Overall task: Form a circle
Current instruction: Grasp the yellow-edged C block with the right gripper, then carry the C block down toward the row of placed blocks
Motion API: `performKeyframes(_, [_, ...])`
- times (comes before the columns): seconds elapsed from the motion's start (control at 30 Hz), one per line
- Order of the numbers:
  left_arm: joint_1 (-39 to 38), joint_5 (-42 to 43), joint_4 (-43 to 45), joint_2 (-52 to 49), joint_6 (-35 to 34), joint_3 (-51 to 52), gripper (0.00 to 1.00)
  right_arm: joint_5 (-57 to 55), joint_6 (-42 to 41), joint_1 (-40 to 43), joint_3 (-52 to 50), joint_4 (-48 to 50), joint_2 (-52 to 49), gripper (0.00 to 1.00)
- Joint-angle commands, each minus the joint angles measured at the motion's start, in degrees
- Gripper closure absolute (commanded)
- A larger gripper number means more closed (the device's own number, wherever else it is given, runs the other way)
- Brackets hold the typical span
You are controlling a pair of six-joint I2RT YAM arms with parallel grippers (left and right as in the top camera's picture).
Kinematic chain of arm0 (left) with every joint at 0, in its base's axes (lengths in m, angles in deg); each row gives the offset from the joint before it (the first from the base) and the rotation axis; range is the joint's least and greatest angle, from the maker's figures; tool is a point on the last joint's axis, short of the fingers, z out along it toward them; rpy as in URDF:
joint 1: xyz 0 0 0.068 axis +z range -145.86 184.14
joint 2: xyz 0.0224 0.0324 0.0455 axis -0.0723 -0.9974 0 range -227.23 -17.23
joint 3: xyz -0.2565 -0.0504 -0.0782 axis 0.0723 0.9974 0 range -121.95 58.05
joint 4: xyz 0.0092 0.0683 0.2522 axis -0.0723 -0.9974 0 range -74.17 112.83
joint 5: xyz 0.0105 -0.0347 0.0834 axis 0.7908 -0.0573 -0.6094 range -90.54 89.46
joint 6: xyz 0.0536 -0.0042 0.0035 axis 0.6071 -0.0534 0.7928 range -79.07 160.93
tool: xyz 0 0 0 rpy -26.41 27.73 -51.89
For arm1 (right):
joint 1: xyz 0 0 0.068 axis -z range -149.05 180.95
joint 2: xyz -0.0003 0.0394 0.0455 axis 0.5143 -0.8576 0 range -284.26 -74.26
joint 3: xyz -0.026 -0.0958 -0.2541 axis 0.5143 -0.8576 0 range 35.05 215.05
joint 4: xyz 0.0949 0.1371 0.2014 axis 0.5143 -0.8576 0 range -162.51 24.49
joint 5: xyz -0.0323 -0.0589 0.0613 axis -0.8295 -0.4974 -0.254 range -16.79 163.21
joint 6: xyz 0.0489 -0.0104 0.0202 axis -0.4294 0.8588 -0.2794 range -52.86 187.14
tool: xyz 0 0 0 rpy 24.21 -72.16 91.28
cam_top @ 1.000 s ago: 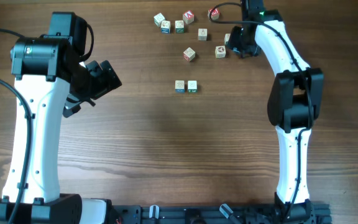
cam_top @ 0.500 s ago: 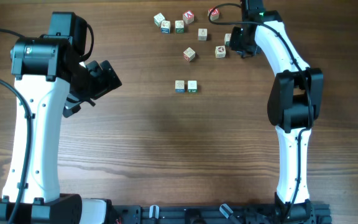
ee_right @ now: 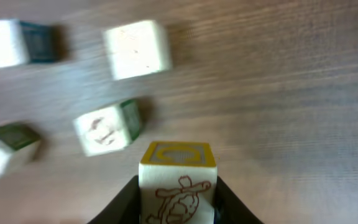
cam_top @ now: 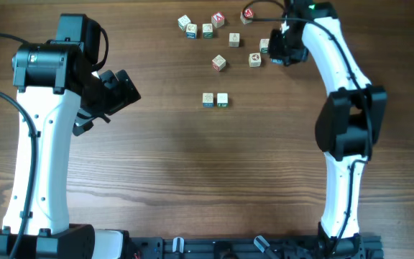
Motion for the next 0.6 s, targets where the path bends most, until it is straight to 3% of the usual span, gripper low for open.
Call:
performKeyframes(0.0, [0.0,0.3,0.0,0.4,-0.5,0.2,0.0,8.2,2.7,-0.8,0.5,-2.6,4.5,0.75])
performKeyframes(0.33, [0.0,0.3,0.0,0.4,-0.5,0.2,0.0,9.1,6.6,-1.5,0.5,-19.8,9.4,0.8])
performKeyframes(0.57, [0.0,0.3,0.0,0.4,-0.5,0.2,0.0,6.6,6.6,-5.6,-3.4,-16.3,9.6,0.8])
